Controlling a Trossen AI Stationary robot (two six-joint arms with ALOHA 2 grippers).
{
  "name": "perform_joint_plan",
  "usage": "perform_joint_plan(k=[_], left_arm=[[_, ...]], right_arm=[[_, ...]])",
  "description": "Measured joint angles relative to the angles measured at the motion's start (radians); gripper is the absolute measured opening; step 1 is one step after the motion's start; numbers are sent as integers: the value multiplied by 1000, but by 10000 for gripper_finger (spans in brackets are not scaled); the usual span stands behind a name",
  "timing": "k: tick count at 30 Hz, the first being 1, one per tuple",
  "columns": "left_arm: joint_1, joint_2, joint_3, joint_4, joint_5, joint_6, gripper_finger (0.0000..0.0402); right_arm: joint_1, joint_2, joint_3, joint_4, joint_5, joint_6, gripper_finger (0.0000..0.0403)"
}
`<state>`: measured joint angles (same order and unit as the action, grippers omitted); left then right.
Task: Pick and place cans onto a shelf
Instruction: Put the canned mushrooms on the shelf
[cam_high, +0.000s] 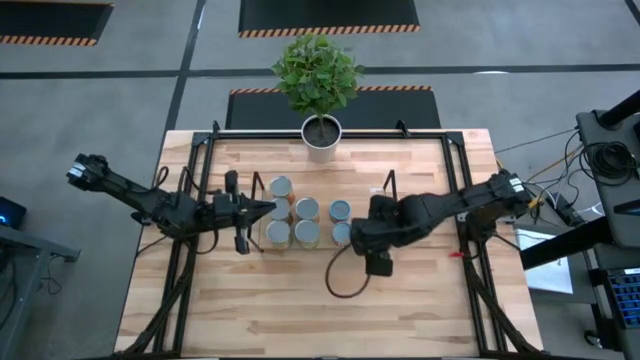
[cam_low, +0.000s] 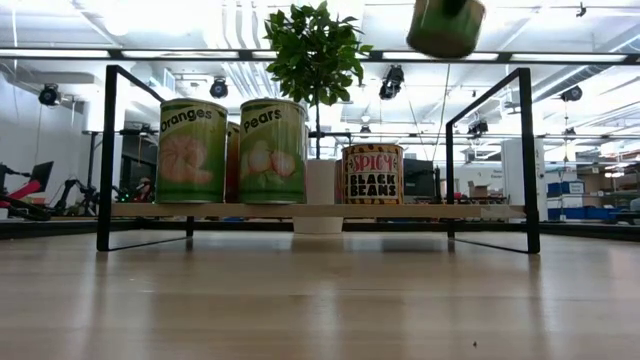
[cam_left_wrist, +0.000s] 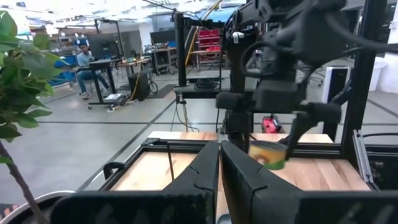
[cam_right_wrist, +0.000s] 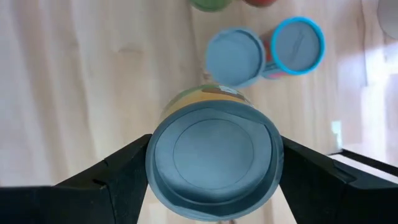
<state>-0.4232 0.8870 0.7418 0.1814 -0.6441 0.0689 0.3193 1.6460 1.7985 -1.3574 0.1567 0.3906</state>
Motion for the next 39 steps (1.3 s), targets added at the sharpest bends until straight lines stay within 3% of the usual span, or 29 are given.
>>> perform_joint_plan(k=[10,22,39], left_arm=[[0,0,0,3,0,0,0],[0,1,0,6,1,0,0],[-1,2,0,11,7,-1,0]], right_arm=[[-78,17,-70,7,-1,-69,290],[-83,104,-134,28,0,-178,290],[-111,96,-303,143,0,-263,290]])
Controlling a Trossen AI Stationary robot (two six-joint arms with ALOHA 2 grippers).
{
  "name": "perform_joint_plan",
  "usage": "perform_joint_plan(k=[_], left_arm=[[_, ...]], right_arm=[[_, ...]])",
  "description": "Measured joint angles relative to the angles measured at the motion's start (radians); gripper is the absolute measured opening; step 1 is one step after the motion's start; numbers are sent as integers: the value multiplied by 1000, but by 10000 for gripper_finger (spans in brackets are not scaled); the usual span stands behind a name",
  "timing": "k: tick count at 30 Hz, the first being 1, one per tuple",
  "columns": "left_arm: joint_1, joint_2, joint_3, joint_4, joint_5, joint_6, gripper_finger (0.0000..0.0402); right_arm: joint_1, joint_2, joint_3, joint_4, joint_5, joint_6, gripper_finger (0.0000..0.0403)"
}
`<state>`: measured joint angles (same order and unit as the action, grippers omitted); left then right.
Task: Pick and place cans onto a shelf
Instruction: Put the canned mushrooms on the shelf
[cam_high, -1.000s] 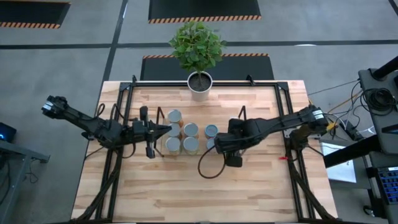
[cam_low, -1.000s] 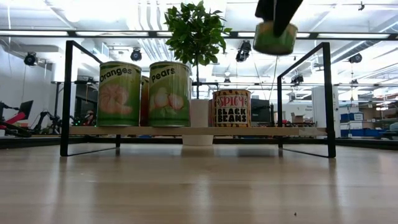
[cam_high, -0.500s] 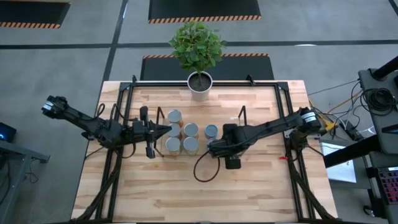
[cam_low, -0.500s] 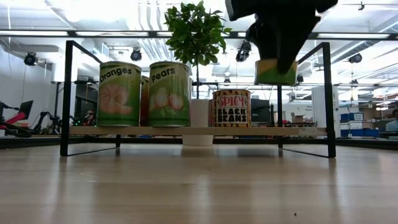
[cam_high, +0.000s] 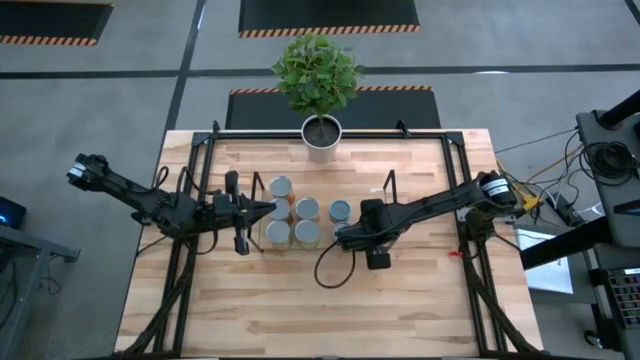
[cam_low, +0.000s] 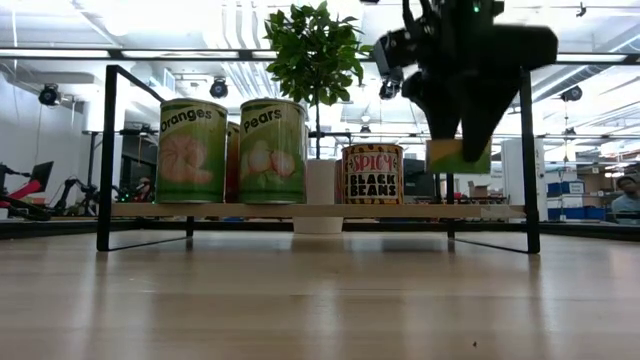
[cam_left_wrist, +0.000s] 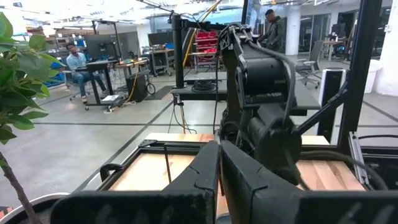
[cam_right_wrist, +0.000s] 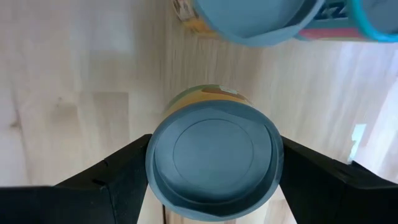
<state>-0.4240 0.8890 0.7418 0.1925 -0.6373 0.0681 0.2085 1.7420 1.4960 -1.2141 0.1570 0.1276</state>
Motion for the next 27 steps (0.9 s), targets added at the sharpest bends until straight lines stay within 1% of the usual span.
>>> perform_joint_plan(k=[8,22,27], left_arm=[[0,0,0,1,0,0,0],[0,0,0,1,1,0,0],[0,0,0,2,1,0,0]], right_arm=[[-6,0,-64,60,0,-24,290],[-6,0,-115,111,0,-24,290],[-6,0,-118,155,2,-29,295]])
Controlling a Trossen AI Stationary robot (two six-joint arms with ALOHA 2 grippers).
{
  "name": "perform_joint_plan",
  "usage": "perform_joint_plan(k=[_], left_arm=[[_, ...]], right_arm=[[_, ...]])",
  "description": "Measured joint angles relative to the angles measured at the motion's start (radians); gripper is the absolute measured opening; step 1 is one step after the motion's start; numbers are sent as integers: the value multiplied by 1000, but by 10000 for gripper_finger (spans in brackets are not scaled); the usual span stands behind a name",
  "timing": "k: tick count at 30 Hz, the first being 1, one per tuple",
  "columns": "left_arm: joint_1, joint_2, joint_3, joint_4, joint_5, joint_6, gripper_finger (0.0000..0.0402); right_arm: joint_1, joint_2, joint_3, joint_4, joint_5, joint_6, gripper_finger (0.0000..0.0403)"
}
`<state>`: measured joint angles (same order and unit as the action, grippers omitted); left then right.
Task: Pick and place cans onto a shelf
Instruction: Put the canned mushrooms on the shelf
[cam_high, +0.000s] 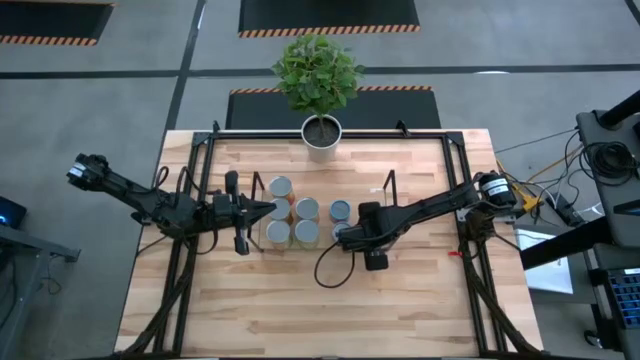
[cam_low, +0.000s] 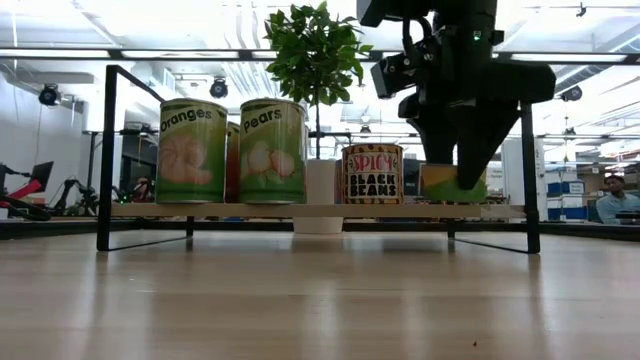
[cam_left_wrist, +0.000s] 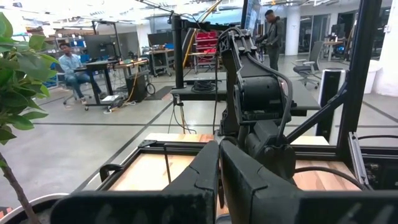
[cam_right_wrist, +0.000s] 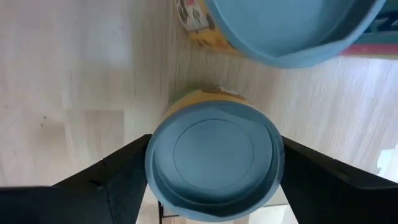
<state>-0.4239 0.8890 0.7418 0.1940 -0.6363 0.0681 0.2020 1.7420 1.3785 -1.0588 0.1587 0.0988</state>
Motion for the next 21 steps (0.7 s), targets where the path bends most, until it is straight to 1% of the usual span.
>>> perform_joint_plan(k=[7,11,15,21], left_arm=[[0,0,0,0,0,0,0],[0,0,0,0,0,0,0],[0,1,0,0,0,0,0],[0,1,0,0,0,0,0]], right_arm=[[-9,0,0,9,1,-6,327],[-10,0,0,9,1,-10,336],[-9,0,7,-9,0,-12,336],[-8,0,52,-59,0,-5,328]])
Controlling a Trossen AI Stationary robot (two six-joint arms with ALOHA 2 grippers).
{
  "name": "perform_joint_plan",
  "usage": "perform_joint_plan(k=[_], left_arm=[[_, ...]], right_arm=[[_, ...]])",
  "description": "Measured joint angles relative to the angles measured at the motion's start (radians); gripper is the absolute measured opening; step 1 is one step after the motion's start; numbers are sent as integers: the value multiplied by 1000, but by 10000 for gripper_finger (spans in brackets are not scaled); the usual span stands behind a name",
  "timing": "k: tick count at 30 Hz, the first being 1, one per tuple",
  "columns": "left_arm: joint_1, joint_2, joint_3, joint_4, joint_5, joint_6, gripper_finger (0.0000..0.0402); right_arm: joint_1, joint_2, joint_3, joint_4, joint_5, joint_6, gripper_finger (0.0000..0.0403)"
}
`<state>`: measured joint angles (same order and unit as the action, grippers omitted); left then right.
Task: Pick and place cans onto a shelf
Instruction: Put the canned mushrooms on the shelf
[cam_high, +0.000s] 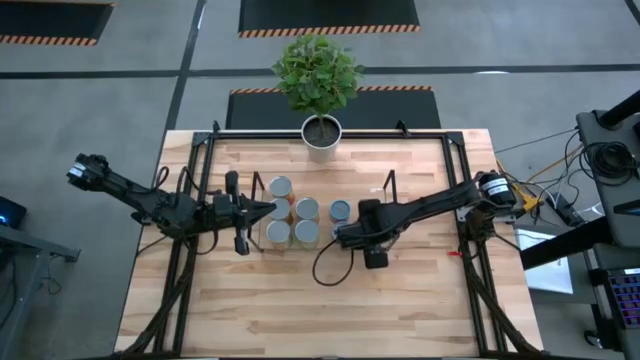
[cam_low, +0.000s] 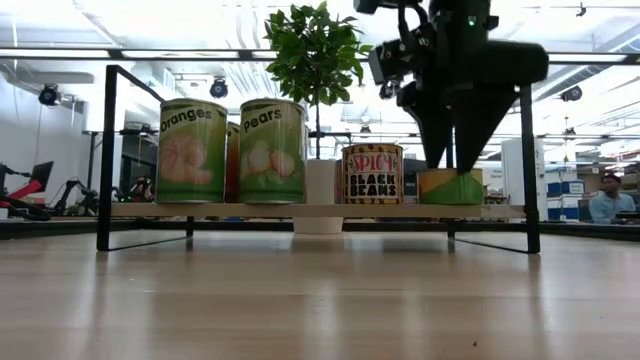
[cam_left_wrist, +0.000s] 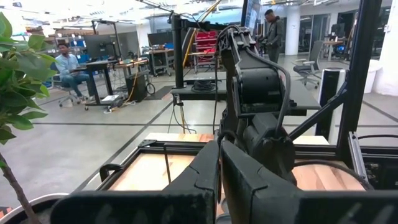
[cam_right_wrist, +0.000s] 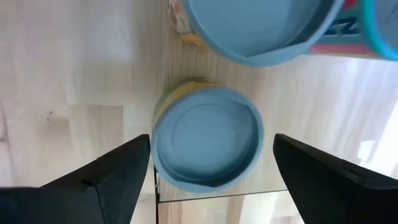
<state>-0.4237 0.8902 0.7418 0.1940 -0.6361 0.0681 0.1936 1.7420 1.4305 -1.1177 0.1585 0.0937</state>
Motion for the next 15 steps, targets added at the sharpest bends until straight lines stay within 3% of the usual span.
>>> perform_joint_plan(k=[11,15], left_arm=[[0,0,0,0,0,-1,0],[0,0,0,0,0,-8,0]], right_arm=[[1,-8,73,-56,-10,1,325],[7,-27,72,-62,-10,9,298]])
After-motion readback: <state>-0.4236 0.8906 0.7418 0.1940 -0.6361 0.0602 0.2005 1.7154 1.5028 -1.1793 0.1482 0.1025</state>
